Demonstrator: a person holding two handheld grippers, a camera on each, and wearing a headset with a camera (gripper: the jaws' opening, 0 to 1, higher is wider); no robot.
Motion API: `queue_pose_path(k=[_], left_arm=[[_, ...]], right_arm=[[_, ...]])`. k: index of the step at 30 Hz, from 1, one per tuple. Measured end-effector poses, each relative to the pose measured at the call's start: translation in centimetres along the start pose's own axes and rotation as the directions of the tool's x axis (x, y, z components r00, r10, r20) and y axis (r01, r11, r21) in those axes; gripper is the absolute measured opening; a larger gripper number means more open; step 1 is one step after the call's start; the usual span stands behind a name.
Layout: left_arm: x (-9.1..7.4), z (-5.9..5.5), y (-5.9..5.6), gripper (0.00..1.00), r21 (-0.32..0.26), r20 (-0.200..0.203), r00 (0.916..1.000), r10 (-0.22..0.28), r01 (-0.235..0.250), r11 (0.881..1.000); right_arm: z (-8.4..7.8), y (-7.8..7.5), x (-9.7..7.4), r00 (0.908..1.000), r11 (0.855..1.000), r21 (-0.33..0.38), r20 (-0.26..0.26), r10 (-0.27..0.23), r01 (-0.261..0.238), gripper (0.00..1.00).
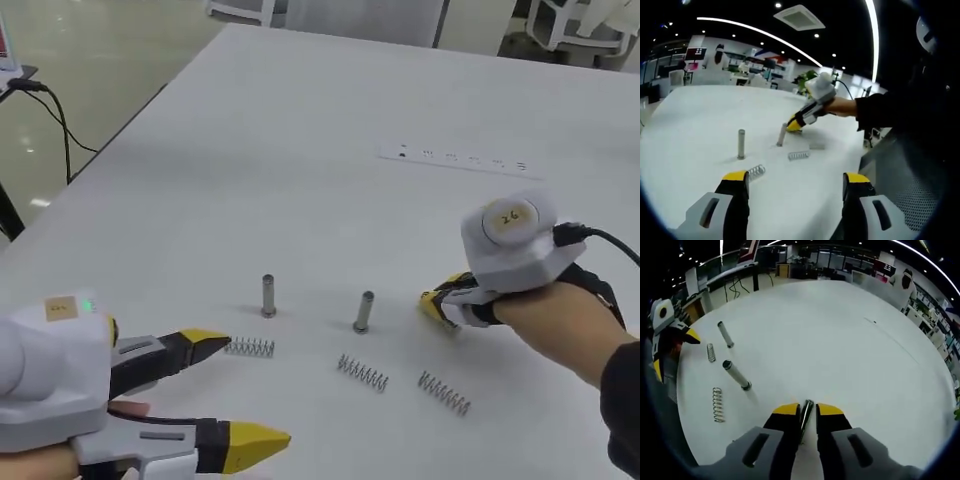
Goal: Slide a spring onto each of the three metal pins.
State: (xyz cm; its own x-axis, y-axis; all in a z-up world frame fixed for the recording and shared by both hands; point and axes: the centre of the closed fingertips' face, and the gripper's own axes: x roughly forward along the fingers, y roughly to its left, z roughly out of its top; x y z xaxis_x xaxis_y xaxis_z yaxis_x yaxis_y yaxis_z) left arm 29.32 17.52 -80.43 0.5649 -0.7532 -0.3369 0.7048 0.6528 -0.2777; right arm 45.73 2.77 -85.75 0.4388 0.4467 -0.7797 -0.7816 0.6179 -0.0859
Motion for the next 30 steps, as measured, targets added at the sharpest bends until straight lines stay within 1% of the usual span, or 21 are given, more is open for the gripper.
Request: queue_pose_path(k=[6, 7, 8, 11, 13, 15, 21, 24, 30], left_arm=[[0.0, 0.0, 0.1, 0.72, -0.002, 0.000, 1.0000, 0.001, -0.001, 1.000], [0.0, 0.0, 0.1, 0.72, -0.002, 0.000, 1.0000, 0.001, -0.001, 1.000], [0.0, 0.0, 0.1, 0.72, -0.002, 0.000, 1.0000, 0.002, -0.002, 1.000], [0.0, 0.0, 0.1, 0.72, -0.002, 0.000, 1.0000, 0.003, -0.003, 1.000], [0.0, 0.0, 0.1, 0.72, -0.001, -0.001, 1.0000, 0.004, -0.004, 1.000], [0.0, 0.0, 0.1, 0.72, -0.004, 0.000, 1.0000, 0.004, -0.004, 1.000], [0.0, -0.1, 0.1, 0.71, -0.001, -0.005, 1.0000, 0.003, -0.003, 1.000], [0.0, 0.0, 0.1, 0.71, 0.000, -0.005, 1.0000, 0.004, -0.004, 1.000], [0.0, -0.1, 0.0, 0.71, 0.001, -0.007, 1.0000, 0.001, -0.001, 1.000]], right_arm=[[0.0, 0.0, 0.3, 0.9998, 1.000, 0.005, -0.017, 0.005, -0.004, 0.08], [-0.1, 0.1, 0.3, 0.9996, 1.000, 0.004, -0.027, 0.005, -0.005, 0.08], [0.0, 0.1, 0.4, 0.9997, 1.000, 0.004, -0.022, 0.005, -0.005, 0.07], [0.0, 0.3, 0.4, 0.9995, 1.000, 0.006, -0.031, 0.005, -0.005, 0.07], [-0.1, 0.2, 0.4, 0.9994, 1.000, 0.020, -0.035, 0.004, -0.003, 0.07], [-0.2, 0.5, 0.3, 0.9991, 0.999, 0.050, -0.042, 0.011, -0.009, 0.06], [-0.2, 0.4, 0.3, 0.9992, 0.997, 0.076, -0.039, 0.000, 0.003, 0.05], [-0.4, 0.5, -0.2, 0.9990, 0.996, 0.085, -0.044, -0.003, 0.007, 0.05], [-0.2, 0.9, -1.7, 1.0000, 0.996, 0.092, -0.010, 0.001, 0.000, 0.05]])
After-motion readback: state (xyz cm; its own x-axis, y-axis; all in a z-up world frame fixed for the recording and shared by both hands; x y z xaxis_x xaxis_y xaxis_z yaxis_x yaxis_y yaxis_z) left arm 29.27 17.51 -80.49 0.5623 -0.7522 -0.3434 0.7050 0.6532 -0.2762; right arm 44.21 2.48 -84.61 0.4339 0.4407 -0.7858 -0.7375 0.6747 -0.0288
